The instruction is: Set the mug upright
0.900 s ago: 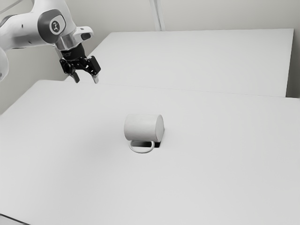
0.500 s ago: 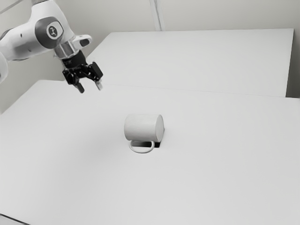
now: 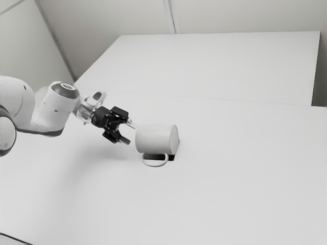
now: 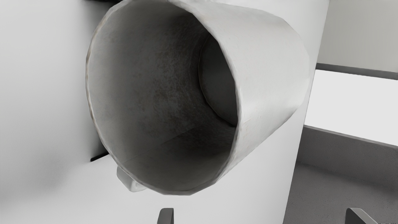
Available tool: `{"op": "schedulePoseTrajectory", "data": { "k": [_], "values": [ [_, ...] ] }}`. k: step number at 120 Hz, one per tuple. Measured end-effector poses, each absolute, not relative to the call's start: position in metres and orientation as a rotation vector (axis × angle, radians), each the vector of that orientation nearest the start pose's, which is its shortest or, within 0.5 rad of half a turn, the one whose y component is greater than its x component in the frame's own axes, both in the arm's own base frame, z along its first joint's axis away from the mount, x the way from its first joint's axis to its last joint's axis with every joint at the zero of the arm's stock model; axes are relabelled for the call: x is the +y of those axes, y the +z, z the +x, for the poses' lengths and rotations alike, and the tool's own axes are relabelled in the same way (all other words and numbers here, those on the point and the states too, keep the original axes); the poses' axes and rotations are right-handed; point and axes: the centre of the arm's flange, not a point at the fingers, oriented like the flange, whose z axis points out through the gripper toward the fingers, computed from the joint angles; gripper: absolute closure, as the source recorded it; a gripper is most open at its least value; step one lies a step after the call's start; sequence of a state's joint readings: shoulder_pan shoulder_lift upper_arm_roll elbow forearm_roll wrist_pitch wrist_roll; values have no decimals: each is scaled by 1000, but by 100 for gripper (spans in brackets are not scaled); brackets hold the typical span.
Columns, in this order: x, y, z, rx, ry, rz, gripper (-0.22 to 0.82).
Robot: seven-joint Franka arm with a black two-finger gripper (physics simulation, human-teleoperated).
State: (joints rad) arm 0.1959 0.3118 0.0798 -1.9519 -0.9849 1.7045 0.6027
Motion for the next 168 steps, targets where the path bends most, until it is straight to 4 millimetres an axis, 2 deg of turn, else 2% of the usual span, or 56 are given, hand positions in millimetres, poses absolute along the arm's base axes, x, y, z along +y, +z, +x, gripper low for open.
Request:
{"op": "schedulePoseTrajectory", "data": {
  "k": [24, 51, 67, 89, 97, 103, 111, 121, 140, 153, 168],
  "values": [
    [80, 318, 590, -1, 113, 2078, 0],
    [74, 282, 598, -56, 209, 2020, 0],
    [66, 269, 598, -88, 239, 1982, 1],
    [62, 266, 596, -135, 280, 1950, 45],
    [60, 271, 597, -161, 298, 1939, 56],
    [59, 275, 597, -178, 309, 1928, 59],
    [56, 287, 597, -212, 332, 1914, 65],
    [46, 315, 599, -279, 371, 1902, 71],
    [34, 364, 597, -399, 422, 1943, 76],
    [35, 408, 590, -551, 376, 2112, 77],
    [38, 451, 596, -747, 246, 2404, 77]
  ]
}}
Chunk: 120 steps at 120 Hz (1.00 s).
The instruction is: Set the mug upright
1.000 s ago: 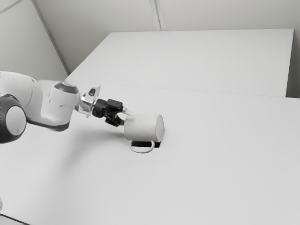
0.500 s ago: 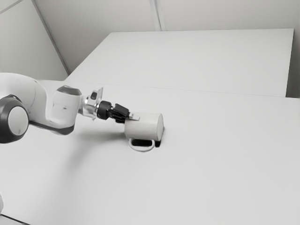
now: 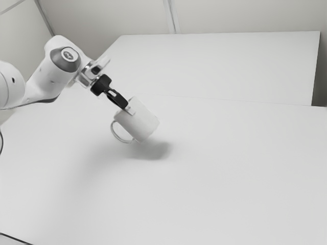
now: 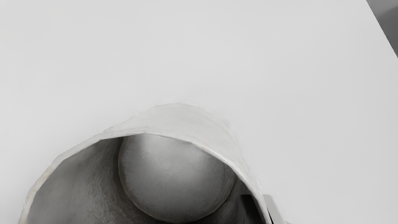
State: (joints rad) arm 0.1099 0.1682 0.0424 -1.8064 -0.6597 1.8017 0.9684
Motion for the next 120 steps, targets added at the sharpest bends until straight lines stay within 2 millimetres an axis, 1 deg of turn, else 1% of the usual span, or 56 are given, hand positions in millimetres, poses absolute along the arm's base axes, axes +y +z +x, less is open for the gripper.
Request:
{"op": "schedulePoseTrajectory", "data": {
  "k": [5, 11, 19, 32, 48, 69, 77, 84, 94, 104, 112, 120],
  "values": [
    [33, 464, 600, -815, 195, 2506, 78],
    [29, 469, 602, -870, 125, 2624, 78],
    [25, 470, 605, -910, 61, 2761, 78],
    [23, 464, 603, -897, 10, 2932, 78],
    [25, 431, 597, -803, -15, 3061, 78],
    [26, 381, 599, -639, -66, 3126, 78],
    [26, 370, 600, -579, -73, 3141, 77],
    [25, 365, 599, -530, -77, 3149, 70],
    [25, 363, 599, -461, -69, 3158, 52],
    [25, 369, 599, -402, -46, 3167, 35],
    [25, 383, 598, -360, -8, 3176, 25],
    [25, 415, 593, -321, 60, 3185, 19]
  ]
}}
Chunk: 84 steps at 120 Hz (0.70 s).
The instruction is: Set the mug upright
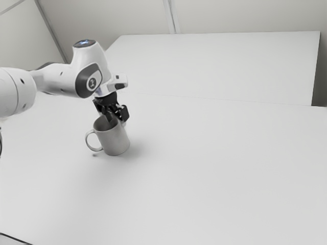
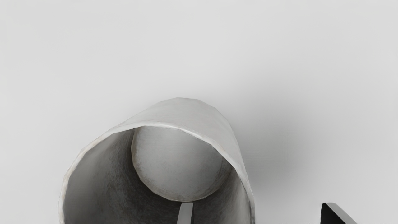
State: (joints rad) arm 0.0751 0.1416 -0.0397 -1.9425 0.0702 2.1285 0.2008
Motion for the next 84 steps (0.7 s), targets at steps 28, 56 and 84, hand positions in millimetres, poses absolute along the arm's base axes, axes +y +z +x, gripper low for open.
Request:
{"op": "schedulePoseTrajectory", "data": {
  "k": [28, 56, 84],
  "values": [
    [20, 562, 604, 192, -309, -3113, 6],
    [6, 654, 590, 197, -299, -3140, 2],
    [6, 649, 579, 180, -164, -3163, 1]
  ]
}}
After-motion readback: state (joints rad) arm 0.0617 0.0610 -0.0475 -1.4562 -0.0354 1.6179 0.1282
